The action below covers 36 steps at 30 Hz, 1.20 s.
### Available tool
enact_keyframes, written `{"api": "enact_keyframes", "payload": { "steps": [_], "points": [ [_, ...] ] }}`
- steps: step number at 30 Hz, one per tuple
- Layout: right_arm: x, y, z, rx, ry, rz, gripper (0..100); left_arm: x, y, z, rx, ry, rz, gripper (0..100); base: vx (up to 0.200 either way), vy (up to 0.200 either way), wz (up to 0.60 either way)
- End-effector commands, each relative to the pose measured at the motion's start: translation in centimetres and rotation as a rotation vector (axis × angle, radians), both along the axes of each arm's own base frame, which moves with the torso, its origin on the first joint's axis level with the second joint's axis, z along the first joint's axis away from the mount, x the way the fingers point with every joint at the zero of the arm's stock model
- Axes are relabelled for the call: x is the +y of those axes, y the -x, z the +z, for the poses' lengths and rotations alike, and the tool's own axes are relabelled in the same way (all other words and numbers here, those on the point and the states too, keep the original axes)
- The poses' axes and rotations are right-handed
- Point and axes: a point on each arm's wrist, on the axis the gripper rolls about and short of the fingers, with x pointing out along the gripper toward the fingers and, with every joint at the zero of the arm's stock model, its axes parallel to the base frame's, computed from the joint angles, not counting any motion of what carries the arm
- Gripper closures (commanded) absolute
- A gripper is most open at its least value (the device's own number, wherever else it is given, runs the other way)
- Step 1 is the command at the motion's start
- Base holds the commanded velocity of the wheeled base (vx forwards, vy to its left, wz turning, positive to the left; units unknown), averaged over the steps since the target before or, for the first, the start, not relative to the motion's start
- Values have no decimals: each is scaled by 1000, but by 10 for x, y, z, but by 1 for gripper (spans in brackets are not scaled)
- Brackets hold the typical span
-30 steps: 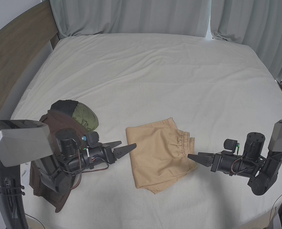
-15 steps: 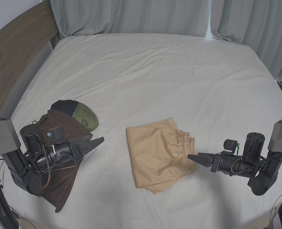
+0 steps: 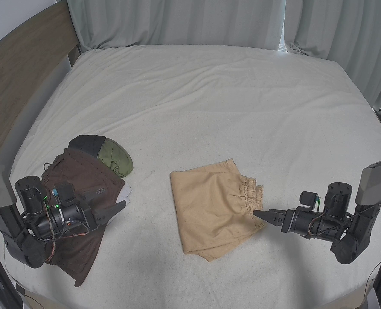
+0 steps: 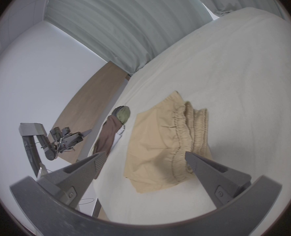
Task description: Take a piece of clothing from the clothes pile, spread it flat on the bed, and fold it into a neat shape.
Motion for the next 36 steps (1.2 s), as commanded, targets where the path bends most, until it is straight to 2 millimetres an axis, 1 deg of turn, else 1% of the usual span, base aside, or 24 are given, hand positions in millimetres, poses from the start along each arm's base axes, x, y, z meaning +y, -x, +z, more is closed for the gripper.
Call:
{"api": "enact_keyframes", "payload": {
  "steps": [1,3,4,5,8,14,17,18,24,30,36],
  "points": [
    [0,-7,-26,64,36,-33,0,7,3,-18,38,-50,-1,0,0,0,0],
    [0,-7,-26,64,36,-33,0,7,3,-18,38,-51,-1,0,0,0,0],
    [0,-8,-30,76,40,-36,0,7,3,-22,37,-68,-4,0,0,0,0],
    [0,-8,-30,76,40,-36,0,7,4,-22,36,-70,-5,0,0,0,0],
    [-4,-17,-36,77,38,-60,0,7,5,-21,32,-71,-5,0,0,0,0],
    [-5,-26,-58,118,47,-74,0,7,5,-22,39,-70,-6,0,0,0,0],
    [-5,-28,-62,125,51,-81,0,6,5,-23,42,-71,-8,0,0,0,0],
    [-4,-32,-71,133,59,-99,0,6,5,-22,40,-68,-9,0,0,0,0],
    [1,-43,-86,158,39,-121,0,5,5,-23,41,-71,-13,0,0,0,0],
    [7,-49,-93,167,26,-143,0,3,6,-21,40,-66,-19,0,0,0,0],
    [18,-46,-92,175,14,-116,0,4,5,-21,37,-66,-16,0,0,0,0]
  ]
}}
